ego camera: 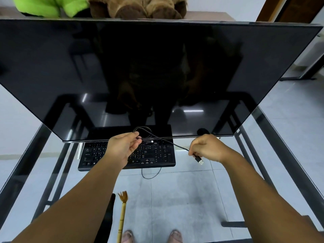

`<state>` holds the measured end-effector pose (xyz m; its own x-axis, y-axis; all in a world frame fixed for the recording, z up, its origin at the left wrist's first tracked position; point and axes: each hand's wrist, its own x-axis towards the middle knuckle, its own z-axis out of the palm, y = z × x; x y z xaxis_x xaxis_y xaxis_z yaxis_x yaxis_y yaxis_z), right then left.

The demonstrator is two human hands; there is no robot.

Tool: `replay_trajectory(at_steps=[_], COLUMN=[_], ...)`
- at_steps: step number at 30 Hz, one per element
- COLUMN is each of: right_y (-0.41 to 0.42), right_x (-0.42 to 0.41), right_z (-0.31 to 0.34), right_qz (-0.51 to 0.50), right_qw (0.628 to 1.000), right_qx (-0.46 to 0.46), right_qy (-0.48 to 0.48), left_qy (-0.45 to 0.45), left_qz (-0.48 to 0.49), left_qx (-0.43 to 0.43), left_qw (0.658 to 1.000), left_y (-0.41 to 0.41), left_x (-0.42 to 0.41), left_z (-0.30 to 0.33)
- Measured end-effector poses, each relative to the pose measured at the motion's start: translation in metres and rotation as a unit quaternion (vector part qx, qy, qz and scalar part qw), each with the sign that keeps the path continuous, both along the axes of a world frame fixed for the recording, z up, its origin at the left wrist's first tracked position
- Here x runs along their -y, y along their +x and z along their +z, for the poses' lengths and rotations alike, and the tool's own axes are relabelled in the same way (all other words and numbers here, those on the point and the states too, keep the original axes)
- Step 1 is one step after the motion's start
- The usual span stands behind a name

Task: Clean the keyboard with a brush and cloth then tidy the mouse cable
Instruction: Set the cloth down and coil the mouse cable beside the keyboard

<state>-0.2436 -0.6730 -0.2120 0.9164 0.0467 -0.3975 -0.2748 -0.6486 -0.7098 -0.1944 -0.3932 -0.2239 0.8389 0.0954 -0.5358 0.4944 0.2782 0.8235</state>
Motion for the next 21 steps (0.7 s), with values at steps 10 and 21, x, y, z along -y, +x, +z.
replay_trajectory(at_steps=[10, 21], right_y=[0.003, 0.008], right_x=[-0.030, -0.040], right_z=[-0.035, -0.018], right_qz=[-0.051, -0.069], right_qw=[0.998, 0.970], right_qx=[0.002, 0.062], right_qy=[-0.029, 0.225], left_qy=[-0.045, 0.012], left_qz=[-0.130, -0.185], left_qx=[0.030, 0.049], left_qw=[0.990, 0.981], left_y=[-0.017, -0.027], left_x=[0.018, 0.028], left_z=[-0.003, -0.006])
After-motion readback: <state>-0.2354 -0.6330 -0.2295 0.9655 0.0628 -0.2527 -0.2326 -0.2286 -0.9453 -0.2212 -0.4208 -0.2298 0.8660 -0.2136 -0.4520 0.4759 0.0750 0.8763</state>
